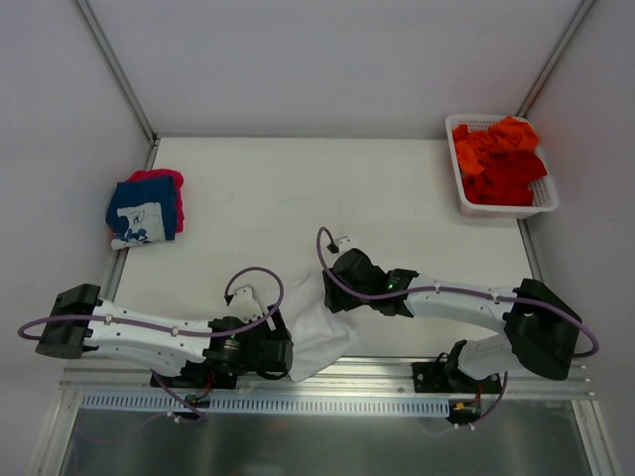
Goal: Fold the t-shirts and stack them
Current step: Fold the tshirt
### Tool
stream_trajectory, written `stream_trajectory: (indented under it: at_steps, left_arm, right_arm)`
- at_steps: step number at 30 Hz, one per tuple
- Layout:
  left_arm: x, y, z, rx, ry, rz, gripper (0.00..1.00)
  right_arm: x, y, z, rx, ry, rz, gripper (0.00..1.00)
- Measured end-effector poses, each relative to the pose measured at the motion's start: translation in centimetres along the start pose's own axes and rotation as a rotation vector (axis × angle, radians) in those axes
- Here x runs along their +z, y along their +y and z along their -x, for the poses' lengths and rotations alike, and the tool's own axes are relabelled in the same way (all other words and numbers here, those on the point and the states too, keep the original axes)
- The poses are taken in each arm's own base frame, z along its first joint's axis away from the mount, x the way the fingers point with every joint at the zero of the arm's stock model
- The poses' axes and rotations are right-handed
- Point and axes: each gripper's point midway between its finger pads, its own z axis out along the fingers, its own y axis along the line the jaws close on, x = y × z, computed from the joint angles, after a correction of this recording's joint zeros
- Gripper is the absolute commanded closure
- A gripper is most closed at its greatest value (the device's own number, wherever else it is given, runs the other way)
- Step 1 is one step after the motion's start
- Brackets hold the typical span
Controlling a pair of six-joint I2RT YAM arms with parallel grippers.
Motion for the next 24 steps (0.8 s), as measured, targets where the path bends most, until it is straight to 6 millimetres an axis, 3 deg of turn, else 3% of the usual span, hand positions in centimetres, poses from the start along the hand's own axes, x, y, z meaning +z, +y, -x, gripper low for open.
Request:
stream_trajectory:
  at_steps: [15,18,19,21,24]
  left_arm:
    - [1.3,0.1,-1.1,-0.025,0.013,-0.026,0.35]
    - [1.7,0.5,-1.3,-0.032,0.015,-0.030,0.43]
    - [1.7,0.6,-1.3,-0.035,0.015,-0.033,0.51]
    - [1.8,0.6,-1.3,-0.045,0.017,-0.039,0.58]
    - [1.8,0.5,-1.4,-0.052,0.019,-0.044,0.61]
  right_arm:
    - [0.3,0.9,-0.4,0.004,0.014,0.034,0.59]
    - [0.3,0.9,-0.4,0.005,0.015,0.035,0.66]
    - [0.3,1.0,-0.4,0.005,0.015,0.036,0.69]
    - [0.3,1.0,-0.5,0.006,0.017,0.039,0.69]
    - [0.3,1.1,-0.5,0.005,0.020,0.043,0.69]
